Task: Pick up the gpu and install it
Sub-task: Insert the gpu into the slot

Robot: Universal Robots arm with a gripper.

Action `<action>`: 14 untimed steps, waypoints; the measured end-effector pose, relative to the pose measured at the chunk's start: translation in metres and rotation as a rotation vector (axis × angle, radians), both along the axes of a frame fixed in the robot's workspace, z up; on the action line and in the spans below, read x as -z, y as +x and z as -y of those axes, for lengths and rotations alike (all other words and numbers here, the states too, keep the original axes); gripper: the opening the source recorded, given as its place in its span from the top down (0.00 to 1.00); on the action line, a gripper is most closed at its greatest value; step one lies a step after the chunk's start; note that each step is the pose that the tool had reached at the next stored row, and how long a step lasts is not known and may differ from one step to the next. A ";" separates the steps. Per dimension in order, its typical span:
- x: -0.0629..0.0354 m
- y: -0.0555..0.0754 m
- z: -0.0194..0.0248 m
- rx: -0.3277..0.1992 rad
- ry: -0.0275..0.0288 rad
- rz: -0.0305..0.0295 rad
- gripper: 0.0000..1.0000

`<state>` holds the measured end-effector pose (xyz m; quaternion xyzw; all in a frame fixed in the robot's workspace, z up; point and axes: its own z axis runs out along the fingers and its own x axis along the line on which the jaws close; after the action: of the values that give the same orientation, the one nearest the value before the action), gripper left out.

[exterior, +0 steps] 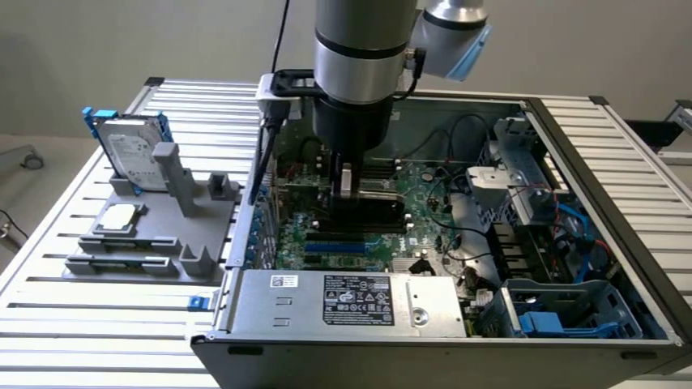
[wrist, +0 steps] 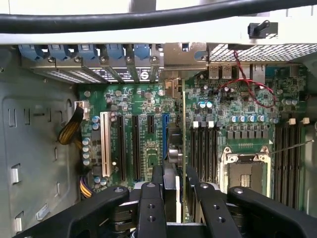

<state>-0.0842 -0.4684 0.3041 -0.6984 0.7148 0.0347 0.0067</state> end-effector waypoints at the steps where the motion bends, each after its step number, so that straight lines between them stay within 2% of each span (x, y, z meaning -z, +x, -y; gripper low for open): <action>1: 0.0015 0.000 0.0007 0.000 -0.0001 0.0000 0.71; 6: 0.0087 -0.001 0.0010 0.000 -0.0026 0.0019 0.71; 14: 0.0189 -0.007 0.0010 0.000 -0.0077 0.0087 0.71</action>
<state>-0.0908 -0.4694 0.2852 -0.6987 0.7148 0.0290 0.0071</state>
